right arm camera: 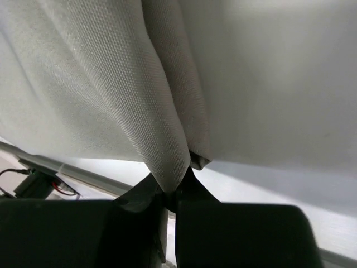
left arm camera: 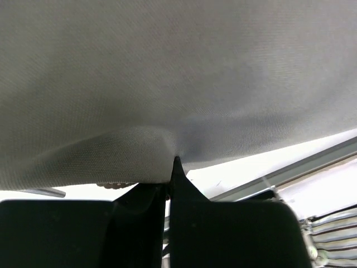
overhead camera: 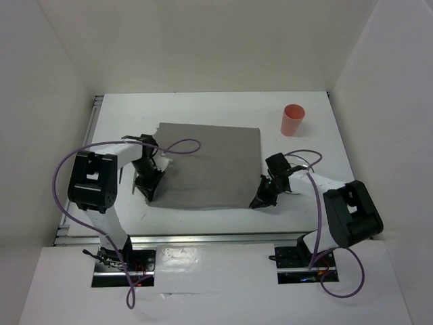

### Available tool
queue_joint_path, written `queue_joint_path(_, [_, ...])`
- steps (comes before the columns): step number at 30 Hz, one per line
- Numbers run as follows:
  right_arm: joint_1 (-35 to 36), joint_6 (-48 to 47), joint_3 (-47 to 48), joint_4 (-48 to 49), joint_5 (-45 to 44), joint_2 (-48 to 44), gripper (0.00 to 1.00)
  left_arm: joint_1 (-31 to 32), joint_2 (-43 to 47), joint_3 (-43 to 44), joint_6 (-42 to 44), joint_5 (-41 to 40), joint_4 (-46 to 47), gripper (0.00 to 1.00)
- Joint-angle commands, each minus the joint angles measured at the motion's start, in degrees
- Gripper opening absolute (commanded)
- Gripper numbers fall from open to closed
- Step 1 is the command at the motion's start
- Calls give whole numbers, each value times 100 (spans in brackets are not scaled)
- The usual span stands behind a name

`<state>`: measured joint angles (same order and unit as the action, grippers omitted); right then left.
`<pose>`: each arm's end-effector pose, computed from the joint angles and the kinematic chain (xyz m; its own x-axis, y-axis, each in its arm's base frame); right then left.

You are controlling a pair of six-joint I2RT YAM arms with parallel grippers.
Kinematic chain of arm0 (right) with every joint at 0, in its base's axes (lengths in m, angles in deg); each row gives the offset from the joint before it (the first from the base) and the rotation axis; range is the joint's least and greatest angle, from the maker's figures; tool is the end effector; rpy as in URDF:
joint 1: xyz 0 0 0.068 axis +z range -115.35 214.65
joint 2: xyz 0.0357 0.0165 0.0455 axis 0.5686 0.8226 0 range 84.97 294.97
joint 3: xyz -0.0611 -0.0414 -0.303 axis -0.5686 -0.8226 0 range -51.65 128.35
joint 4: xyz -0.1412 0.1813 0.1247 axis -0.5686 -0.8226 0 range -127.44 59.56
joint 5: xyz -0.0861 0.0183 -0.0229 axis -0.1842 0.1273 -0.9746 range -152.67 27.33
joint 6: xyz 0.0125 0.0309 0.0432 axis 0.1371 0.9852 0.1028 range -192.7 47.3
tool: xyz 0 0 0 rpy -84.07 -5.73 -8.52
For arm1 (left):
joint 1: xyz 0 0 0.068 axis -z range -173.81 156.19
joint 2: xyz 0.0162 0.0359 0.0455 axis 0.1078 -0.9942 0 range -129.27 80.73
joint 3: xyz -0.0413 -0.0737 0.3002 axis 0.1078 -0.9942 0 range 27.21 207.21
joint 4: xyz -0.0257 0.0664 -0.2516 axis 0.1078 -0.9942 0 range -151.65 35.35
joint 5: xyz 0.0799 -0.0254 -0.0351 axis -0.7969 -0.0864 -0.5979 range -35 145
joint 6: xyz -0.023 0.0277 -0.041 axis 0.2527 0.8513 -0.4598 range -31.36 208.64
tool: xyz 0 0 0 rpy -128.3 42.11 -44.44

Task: Set the dinner table for one person

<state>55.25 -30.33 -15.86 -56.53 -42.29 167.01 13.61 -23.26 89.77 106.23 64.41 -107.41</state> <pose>0.2047 0.0906 0.1760 -0.9479 0.3187 -0.0004 0.2845 0.8467 0.4496 0.3056 -0.0458 0.1817 -0.9078 0.4189 0.0202 0.4091 0.8951 -0.1776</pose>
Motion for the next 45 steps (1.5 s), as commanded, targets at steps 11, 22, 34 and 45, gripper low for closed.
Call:
queue_joint_path(11, [-583, -1494, 6089, -695, -341, 2641, 0, -188, -1291, 5281, -598, -123, -7, 0])
queue_joint_path(22, [-636, -1294, 3508, -301, -686, 1342, 0, -496, -105, 2756, -107, -931, 317, 0])
queue_joint_path(34, [-636, -467, 738, -62, -500, 155, 1, -443, 607, -104, -36, -572, 907, 0])
queue_joint_path(45, [-689, -273, 420, -783, -614, -873, 43, -443, 1362, -481, 183, -449, -103, 17])
